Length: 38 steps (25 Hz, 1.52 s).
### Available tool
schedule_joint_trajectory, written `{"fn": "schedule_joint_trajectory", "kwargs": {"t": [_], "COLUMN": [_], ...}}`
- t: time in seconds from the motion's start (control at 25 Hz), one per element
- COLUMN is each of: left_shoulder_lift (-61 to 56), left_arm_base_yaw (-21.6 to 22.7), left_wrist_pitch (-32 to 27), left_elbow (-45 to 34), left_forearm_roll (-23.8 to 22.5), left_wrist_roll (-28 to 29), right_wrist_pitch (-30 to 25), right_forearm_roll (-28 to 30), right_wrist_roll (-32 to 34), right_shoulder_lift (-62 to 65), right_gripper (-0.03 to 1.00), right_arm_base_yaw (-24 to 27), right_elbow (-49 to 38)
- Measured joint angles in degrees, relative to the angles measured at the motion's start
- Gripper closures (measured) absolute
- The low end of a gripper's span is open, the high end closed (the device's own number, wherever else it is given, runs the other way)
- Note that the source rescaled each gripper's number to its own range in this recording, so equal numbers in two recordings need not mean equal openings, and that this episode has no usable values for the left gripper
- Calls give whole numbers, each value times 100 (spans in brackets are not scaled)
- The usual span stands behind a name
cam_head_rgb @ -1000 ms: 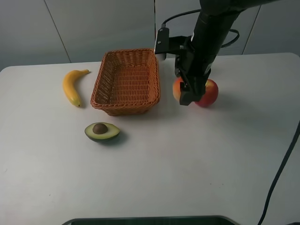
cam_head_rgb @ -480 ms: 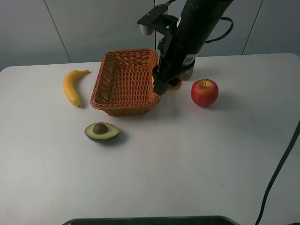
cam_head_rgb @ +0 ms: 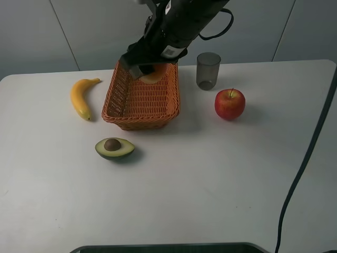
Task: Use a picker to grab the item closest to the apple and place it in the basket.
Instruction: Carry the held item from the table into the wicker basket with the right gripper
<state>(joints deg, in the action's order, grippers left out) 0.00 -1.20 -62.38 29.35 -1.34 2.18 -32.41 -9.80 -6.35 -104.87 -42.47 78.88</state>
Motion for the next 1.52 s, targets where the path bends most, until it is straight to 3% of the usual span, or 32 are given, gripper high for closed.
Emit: {"fn": "schedule_joint_trajectory", "kwargs": {"t": [0.28, 0.96, 1.52], "left_shoulder_lift": [0, 0, 0], "left_arm_base_yaw": [0, 0, 0], "left_wrist_pitch": [0, 0, 0], "left_elbow": [0, 0, 0], "left_forearm_roll": [0, 0, 0], "left_wrist_roll": [0, 0, 0], "right_wrist_pitch": [535, 1318, 1414], "right_forearm_roll": [24, 167, 167], "right_wrist_roll": [396, 543, 543], "right_shoulder_lift": [-410, -1421, -1645], "right_gripper": [96, 96, 96], "right_arm_base_yaw": [-142, -57, -9], "right_elbow": [190, 250, 250]}}
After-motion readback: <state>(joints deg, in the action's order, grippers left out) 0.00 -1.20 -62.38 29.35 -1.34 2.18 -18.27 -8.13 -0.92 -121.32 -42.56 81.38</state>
